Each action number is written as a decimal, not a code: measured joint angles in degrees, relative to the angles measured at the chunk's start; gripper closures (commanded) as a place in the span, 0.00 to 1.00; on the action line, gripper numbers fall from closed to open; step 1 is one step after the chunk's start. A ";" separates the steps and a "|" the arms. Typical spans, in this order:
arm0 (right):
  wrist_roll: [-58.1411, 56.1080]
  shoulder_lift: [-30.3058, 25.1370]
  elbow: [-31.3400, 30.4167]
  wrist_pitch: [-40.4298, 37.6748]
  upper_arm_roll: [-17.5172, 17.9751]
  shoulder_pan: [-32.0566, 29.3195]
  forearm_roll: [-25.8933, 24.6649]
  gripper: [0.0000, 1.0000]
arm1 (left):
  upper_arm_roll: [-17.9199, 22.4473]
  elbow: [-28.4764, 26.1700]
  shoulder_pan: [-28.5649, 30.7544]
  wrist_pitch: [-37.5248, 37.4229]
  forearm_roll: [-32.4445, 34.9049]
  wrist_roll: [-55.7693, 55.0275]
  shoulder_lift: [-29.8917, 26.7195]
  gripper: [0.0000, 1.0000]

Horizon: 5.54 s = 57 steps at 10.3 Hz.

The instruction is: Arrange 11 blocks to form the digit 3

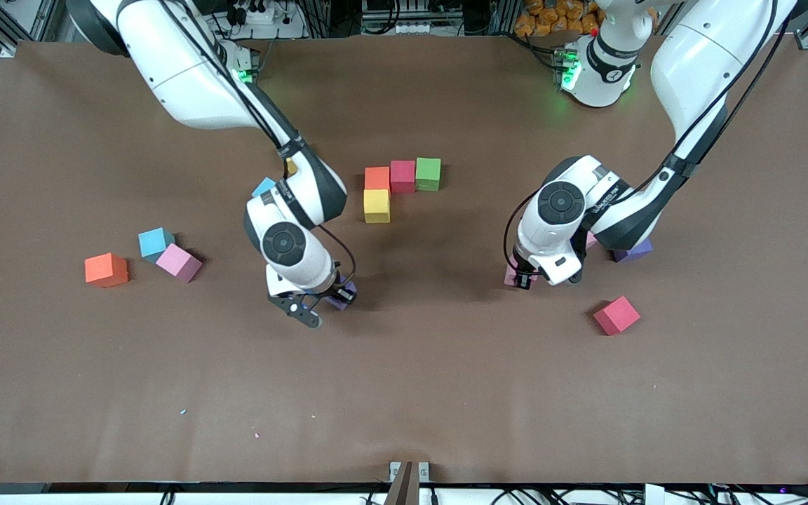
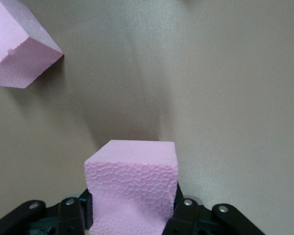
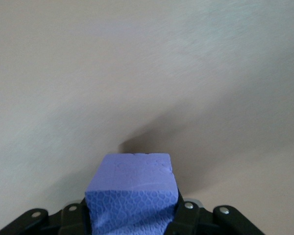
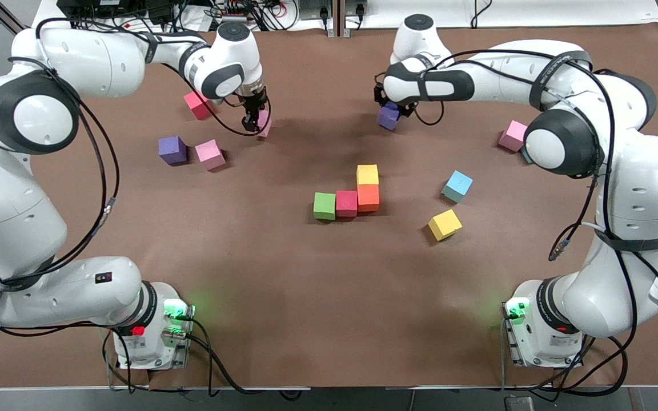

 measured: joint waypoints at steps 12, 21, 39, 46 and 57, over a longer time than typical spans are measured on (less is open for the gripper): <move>-32.11 0.18 1.77 -6.71 2.05 7.39 -2.25 0.97 | 0.00 0.06 0.02 0.00 0.00 0.00 0.01 1.00; -34.49 -0.10 -2.38 -6.67 3.88 7.13 -0.75 0.97 | 0.00 0.06 -0.02 0.00 0.00 0.08 0.01 1.00; -34.68 -0.80 -3.86 -5.17 4.60 6.92 -0.75 0.97 | 0.01 0.06 -0.04 -0.01 0.00 0.22 0.05 1.00; -34.68 -2.88 -7.56 -5.07 5.75 6.13 -0.73 0.97 | 0.01 0.06 -0.05 -0.01 0.00 0.26 0.05 1.00; -34.62 -3.19 -8.31 -4.71 6.23 5.68 -0.69 0.97 | 0.01 0.06 -0.06 -0.01 0.00 0.28 0.07 1.00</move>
